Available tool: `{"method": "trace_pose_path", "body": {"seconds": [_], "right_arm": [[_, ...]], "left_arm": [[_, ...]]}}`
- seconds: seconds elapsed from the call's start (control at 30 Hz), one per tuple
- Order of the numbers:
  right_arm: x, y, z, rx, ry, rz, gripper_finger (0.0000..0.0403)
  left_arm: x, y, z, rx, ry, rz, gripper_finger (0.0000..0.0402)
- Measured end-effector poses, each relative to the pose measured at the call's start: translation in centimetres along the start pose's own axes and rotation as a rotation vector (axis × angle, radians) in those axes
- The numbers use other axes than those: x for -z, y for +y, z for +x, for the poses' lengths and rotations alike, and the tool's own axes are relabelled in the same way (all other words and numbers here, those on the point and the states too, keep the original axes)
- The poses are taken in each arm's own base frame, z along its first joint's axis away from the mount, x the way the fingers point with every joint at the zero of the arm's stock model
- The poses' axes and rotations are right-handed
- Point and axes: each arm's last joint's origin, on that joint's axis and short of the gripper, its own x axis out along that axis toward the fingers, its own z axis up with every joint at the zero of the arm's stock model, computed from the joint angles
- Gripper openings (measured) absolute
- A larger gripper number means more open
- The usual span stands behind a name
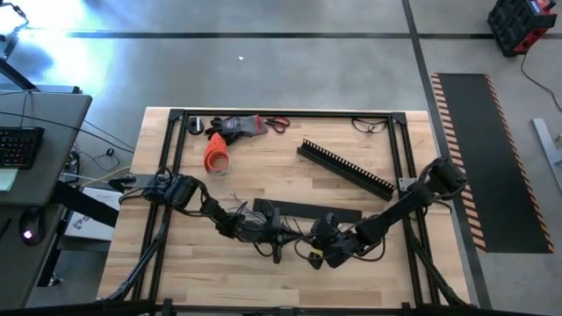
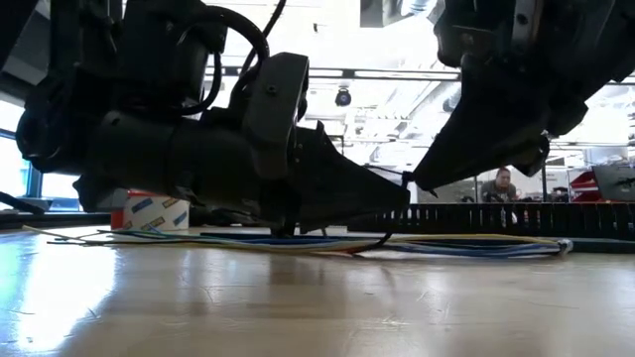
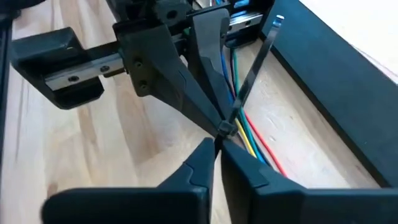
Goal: Ziptie cables
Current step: Wrap the colored cables with the black zip tie
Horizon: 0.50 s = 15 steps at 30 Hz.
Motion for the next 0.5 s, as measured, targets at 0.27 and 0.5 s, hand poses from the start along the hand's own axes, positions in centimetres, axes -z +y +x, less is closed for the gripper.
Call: {"method": "trace_pose_path", "body": {"seconds": [0.27, 0.5], "right_arm": [[0.00, -0.04, 0.00, 0.007, -0.004, -0.027, 0.0003], [0.22, -0.08, 0.00, -0.013, 0.048, -0.043, 0.0087]], "left_arm": [[-0.02, -0.03, -0.03, -0.013, -0.009, 0.017, 0.0000], [-0.02, -0.13, -0.07, -0.014, -0.013, 0.018, 0.0000]]}}
